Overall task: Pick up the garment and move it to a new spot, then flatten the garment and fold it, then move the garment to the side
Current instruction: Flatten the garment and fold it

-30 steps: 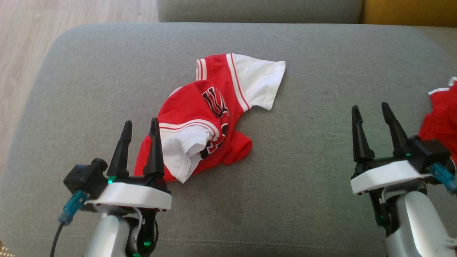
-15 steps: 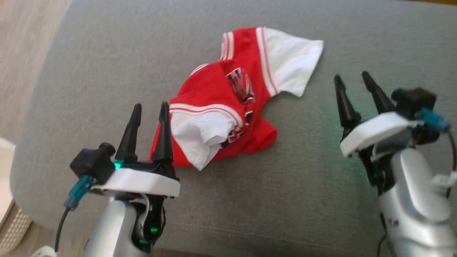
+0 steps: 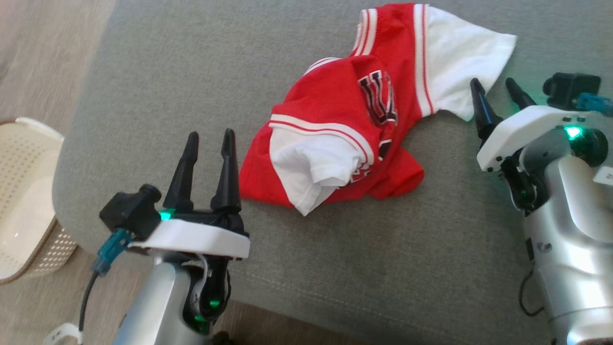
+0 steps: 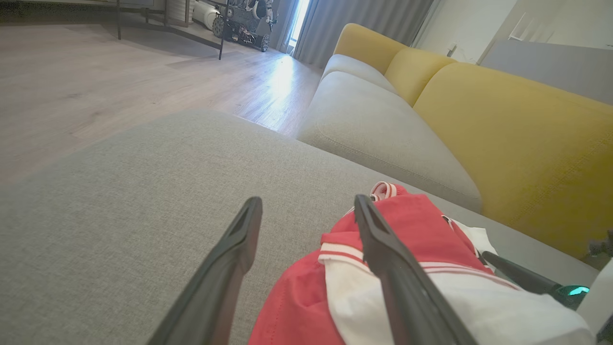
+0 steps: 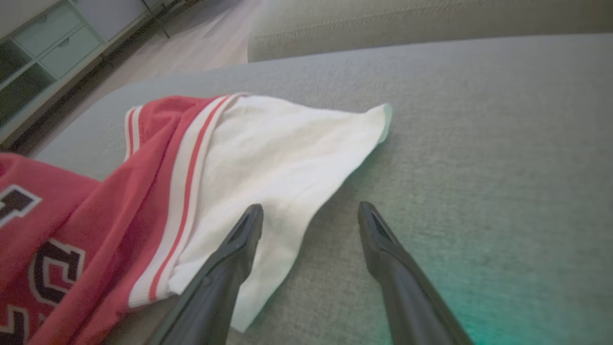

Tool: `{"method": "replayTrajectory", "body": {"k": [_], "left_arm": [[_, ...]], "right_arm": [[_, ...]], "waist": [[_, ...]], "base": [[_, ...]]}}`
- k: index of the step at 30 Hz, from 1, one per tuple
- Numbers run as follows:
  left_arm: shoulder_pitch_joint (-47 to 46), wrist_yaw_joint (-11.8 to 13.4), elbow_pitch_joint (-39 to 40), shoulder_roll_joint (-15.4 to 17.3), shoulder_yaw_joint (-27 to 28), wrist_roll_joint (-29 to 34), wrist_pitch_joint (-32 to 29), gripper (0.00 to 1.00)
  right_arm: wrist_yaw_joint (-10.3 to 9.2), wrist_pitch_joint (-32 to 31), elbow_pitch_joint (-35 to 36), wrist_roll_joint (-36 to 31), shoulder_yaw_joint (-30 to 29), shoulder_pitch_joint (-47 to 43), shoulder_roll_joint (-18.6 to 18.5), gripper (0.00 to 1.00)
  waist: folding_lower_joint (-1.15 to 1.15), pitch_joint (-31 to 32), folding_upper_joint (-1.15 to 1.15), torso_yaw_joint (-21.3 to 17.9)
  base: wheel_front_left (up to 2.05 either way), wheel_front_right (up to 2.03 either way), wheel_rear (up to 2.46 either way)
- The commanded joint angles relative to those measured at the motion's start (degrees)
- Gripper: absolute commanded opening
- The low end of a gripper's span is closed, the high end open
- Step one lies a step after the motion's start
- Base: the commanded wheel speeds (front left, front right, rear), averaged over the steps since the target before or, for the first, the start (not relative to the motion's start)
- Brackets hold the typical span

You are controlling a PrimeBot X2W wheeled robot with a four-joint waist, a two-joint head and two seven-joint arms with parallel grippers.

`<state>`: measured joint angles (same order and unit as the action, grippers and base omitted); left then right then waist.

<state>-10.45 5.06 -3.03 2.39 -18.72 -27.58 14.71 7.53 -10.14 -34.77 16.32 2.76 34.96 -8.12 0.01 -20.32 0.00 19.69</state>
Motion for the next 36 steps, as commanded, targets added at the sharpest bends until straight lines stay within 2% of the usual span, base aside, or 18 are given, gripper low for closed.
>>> {"method": "replayTrajectory", "body": {"k": [1, 6, 7, 11, 16, 21, 24, 29, 33, 35, 36], "left_arm": [[-2.25, 0.29, 2.23, 0.49, 1.22, -0.39, 0.29, 1.0], [-2.62, 0.68, 2.49, 0.49, 0.51, -1.11, 0.29, 1.0], [-2.66, 0.82, 2.39, 0.49, 0.23, -1.4, 0.29, 1.0], [-2.51, 1.09, 1.93, 0.49, 0.25, -1.68, 0.29, 1.0], [-2.46, 0.95, 1.39, 0.49, 0.29, -2.09, 0.29, 1.0], [-2.32, 0.88, 1.66, 0.49, -0.25, -2.7, 0.29, 1.0], [-2.12, 0.77, 1.78, 0.49, -0.71, -3.1, 0.29, 1.0], [-2.04, 0.73, 1.66, 0.49, -1.36, -3.67, 0.29, 1.0], [-2.42, 0.69, 1.62, 0.49, -2.16, -4.2, 0.29, 1.0], [-2.6, 0.75, 1.64, 0.49, -2.53, -4.35, 0.29, 1.0], [-2.66, 0.8, 1.65, 0.49, -2.65, -4.36, 0.29, 1.0]], "right_arm": [[-0.04, -0.4, 0.67, -0.24, 1.42, 1.91, 0.07, 1.0], [-0.04, -2.25, -2.27, 1.24, 3.74, 3.92, 0.07, 1.0], [-0.04, -2.97, -3.05, 1.31, 6.47, 4.64, -1.06, 0.0], [-0.04, -0.85, -3.49, -0.4, 9.08, 6.17, -4.3, 0.0], [-0.04, 2.0, -2.85, -4.12, 8.31, 9.66, -9.3, 0.0], [-0.04, 3.93, -1.03, -9.56, 7.54, 17.03, -15.88, 0.0], [-0.04, 5.35, -0.07, -12.78, 8.52, 22.98, -18.5, 0.0], [-0.04, 5.81, -2.9, -14.01, 15.28, 30.57, -18.81, 0.0], [-0.04, 5.18, -10.06, -14.67, 20.19, 32.96, -19.56, 0.0], [-0.04, 4.84, -14.51, -14.47, 20.01, 33.09, -19.83, 0.0], [-0.04, 4.89, -16.57, -14.43, 19.63, 32.98, -19.89, 0.35]], "waist": [[-0.01, -0.76, 0.0, 0.83], [-0.01, -1.51, 0.0, 1.52], [-0.01, -1.65, 0.0, 1.71], [-0.01, -1.15, 0.0, 1.47], [-0.01, 0.36, 0.0, 1.22], [-0.01, 1.06, 0.0, 2.08], [-0.01, 0.71, 0.0, 3.07], [-0.01, -0.13, 0.0, 4.85], [-0.01, -0.73, 0.0, 6.21], [-0.01, -0.91, 0.0, 6.74], [-0.01, -0.95, 0.0, 6.93]], "base": [[0.0, 0.0, 0.0], [0.0, 0.0, 0.0], [0.0, 0.0, 0.0], [0.0, 0.0, 0.0], [0.0, 0.0, 0.0], [0.0, 0.0, 0.0], [0.0, 0.0, 0.0], [0.0, 0.0, 0.0], [0.0, 0.0, 0.0], [0.0, 0.0, 0.0], [0.0, 0.0, 0.0]]}}
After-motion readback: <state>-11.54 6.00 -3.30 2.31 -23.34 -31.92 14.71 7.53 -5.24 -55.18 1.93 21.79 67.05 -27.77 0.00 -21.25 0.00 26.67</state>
